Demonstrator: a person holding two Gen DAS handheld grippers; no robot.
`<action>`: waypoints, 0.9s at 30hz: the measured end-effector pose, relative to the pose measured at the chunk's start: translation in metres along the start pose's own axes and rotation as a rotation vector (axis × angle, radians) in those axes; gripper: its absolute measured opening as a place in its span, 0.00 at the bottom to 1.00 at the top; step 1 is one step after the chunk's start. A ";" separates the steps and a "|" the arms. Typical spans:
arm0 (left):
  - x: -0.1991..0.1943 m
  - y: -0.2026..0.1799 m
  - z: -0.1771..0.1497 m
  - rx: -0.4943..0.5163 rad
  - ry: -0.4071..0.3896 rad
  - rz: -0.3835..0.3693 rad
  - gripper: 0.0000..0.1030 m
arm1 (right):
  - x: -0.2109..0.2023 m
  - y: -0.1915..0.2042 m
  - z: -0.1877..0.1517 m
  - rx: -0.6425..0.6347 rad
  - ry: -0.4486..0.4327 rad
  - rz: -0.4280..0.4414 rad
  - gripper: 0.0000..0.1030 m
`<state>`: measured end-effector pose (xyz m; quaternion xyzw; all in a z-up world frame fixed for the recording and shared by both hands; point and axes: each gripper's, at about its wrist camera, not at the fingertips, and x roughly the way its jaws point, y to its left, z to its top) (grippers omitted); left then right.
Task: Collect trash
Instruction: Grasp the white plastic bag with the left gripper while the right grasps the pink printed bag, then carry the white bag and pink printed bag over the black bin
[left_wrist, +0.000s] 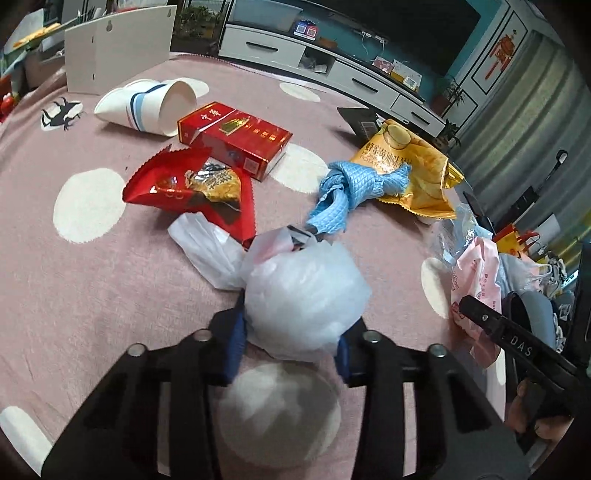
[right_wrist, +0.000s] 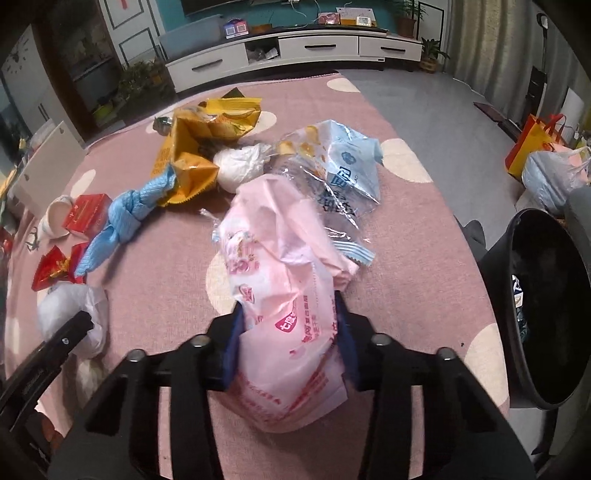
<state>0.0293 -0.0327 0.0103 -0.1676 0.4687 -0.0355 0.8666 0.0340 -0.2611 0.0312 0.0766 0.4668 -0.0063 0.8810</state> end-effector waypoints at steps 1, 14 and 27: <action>-0.002 0.001 -0.001 -0.003 0.001 -0.004 0.34 | -0.003 0.000 0.000 -0.001 -0.007 0.006 0.38; -0.030 -0.018 -0.002 0.013 -0.029 -0.017 0.34 | -0.078 -0.011 0.006 0.043 -0.185 0.142 0.38; -0.073 -0.056 -0.005 0.079 -0.118 -0.100 0.34 | -0.095 -0.020 0.006 0.063 -0.238 0.139 0.39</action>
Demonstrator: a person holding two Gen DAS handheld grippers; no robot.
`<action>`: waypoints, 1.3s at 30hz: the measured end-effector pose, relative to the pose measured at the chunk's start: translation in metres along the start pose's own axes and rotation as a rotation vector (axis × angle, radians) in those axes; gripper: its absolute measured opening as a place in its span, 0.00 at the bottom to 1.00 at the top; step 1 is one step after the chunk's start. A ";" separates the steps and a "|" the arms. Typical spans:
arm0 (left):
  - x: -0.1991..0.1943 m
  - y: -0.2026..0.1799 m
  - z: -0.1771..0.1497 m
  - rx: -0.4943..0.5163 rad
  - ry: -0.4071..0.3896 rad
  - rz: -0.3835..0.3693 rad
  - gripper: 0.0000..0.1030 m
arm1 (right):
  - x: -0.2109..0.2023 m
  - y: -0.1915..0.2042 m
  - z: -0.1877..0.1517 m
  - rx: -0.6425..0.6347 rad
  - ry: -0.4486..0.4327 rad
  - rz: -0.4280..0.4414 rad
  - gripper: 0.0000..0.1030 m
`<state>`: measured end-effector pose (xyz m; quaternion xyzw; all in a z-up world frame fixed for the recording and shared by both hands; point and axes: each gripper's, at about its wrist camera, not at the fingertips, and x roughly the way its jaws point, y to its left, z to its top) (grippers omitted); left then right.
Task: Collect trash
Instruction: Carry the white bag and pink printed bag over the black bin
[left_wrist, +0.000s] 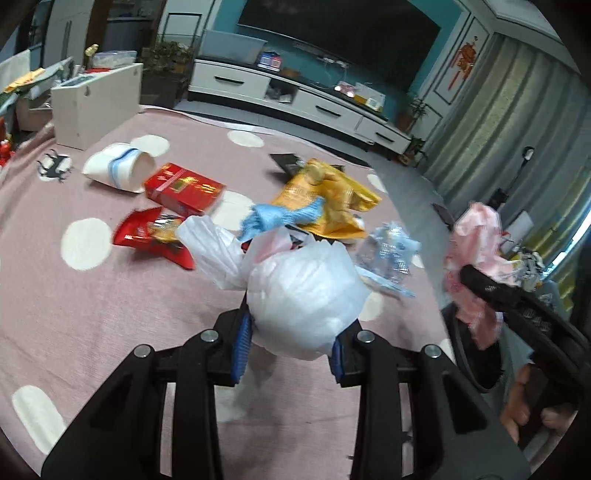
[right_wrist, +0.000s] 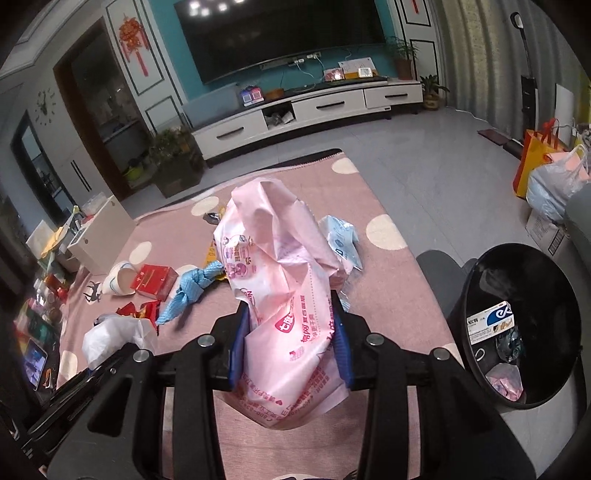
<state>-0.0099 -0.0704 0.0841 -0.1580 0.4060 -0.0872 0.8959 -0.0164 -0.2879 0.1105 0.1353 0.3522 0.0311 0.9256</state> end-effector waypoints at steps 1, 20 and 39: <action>-0.001 -0.005 -0.001 0.010 0.000 -0.008 0.34 | 0.000 0.000 0.000 -0.002 0.002 0.004 0.39; -0.001 -0.042 -0.012 0.105 -0.010 -0.034 0.35 | -0.006 -0.033 0.004 0.050 -0.010 -0.044 0.40; 0.006 -0.047 -0.014 0.115 -0.010 -0.080 0.36 | -0.006 -0.048 0.004 0.065 -0.013 -0.088 0.41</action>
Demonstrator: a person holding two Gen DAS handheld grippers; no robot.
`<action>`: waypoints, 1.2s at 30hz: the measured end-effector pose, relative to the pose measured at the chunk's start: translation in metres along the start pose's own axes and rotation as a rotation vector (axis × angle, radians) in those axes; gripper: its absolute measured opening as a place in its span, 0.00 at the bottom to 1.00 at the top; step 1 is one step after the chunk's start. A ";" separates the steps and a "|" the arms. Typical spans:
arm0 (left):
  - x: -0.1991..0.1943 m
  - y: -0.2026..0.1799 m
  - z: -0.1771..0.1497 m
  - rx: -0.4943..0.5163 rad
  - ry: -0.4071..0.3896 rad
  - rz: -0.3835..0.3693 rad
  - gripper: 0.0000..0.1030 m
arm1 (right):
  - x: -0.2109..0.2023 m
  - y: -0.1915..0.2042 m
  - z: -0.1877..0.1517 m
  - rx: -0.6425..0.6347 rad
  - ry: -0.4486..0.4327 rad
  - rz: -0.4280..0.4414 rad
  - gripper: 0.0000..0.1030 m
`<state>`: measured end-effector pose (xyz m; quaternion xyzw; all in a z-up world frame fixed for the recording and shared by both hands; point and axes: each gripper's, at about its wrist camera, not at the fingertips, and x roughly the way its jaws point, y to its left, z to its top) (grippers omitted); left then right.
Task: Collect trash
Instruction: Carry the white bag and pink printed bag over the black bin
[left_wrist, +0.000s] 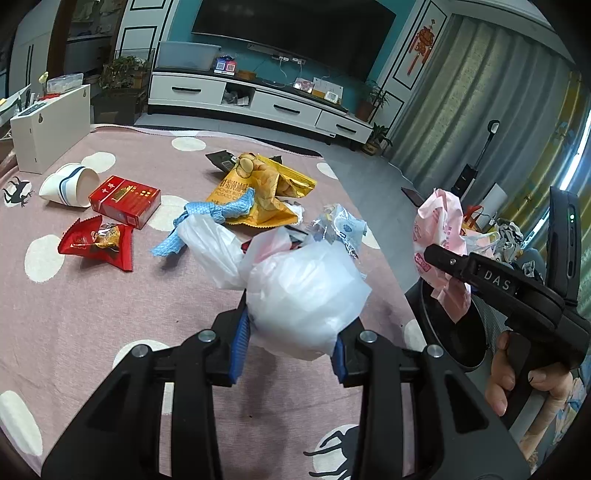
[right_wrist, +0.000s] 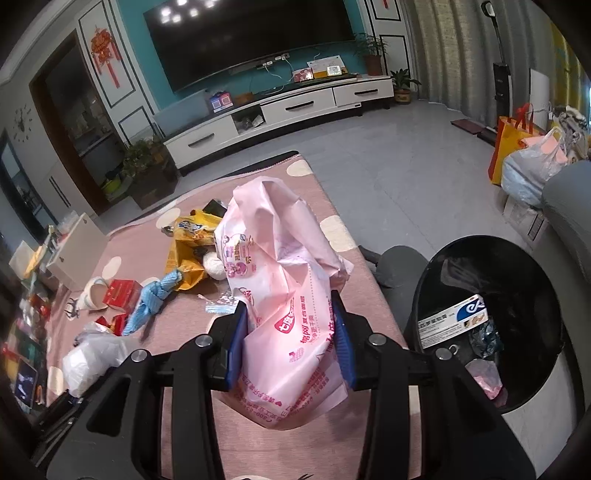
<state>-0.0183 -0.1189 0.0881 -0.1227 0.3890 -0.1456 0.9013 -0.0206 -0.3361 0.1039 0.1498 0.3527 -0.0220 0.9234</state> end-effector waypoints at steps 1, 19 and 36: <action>0.000 0.001 0.000 -0.002 -0.001 0.000 0.36 | 0.001 0.000 0.000 -0.001 0.000 -0.003 0.41; 0.004 -0.008 -0.001 0.032 -0.021 -0.045 0.35 | -0.006 -0.021 0.003 0.021 -0.010 -0.033 0.41; 0.067 -0.121 0.006 0.175 0.100 -0.278 0.36 | -0.042 -0.133 0.006 0.287 -0.106 -0.349 0.41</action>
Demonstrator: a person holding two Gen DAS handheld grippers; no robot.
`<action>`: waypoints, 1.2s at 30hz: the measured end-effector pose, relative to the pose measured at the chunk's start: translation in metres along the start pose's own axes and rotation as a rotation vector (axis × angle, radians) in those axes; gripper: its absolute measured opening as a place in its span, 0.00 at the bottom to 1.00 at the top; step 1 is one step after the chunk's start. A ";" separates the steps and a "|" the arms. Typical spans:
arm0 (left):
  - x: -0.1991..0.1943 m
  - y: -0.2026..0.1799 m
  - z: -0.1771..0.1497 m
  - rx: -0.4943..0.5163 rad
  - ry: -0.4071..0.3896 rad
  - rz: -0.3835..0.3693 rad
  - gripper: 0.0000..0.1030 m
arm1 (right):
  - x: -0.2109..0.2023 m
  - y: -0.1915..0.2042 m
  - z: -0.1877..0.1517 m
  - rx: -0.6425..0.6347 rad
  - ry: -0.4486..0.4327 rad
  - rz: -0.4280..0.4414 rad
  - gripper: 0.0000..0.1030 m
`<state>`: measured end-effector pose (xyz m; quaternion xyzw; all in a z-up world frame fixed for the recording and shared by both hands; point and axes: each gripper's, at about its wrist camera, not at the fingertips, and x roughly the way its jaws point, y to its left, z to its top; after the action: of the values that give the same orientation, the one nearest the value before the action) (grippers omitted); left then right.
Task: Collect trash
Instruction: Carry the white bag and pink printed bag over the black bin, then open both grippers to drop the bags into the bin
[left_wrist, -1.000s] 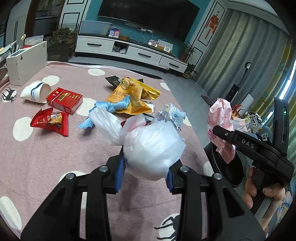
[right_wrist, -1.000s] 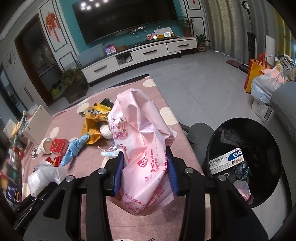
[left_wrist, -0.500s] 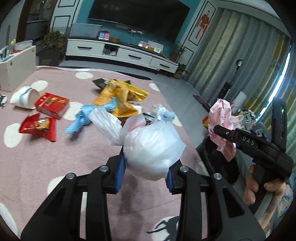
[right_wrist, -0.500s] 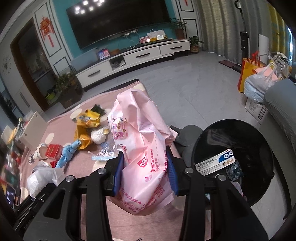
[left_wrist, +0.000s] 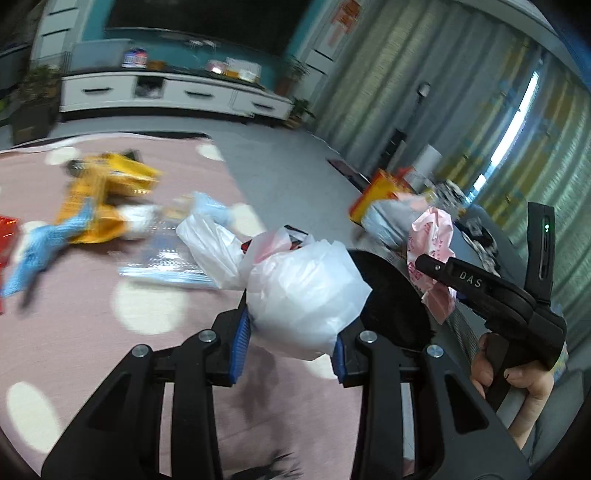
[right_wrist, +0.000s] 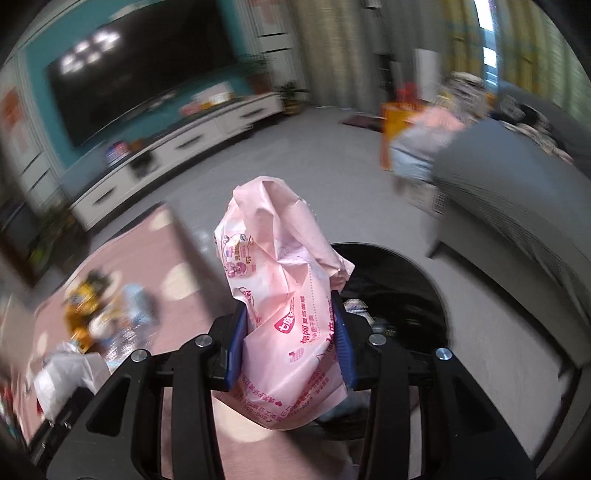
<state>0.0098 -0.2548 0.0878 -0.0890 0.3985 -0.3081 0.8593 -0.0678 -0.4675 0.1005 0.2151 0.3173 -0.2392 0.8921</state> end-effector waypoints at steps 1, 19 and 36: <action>0.007 -0.007 0.001 0.012 0.013 -0.008 0.36 | 0.000 -0.010 0.002 0.021 -0.014 -0.034 0.41; 0.134 -0.102 -0.011 0.173 0.283 -0.151 0.37 | 0.044 -0.091 -0.001 0.293 0.131 0.003 0.41; 0.122 -0.089 -0.007 0.164 0.246 -0.177 0.93 | 0.032 -0.093 0.003 0.311 0.104 0.042 0.71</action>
<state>0.0240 -0.3981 0.0423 -0.0150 0.4648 -0.4228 0.7778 -0.0971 -0.5523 0.0595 0.3691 0.3175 -0.2551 0.8354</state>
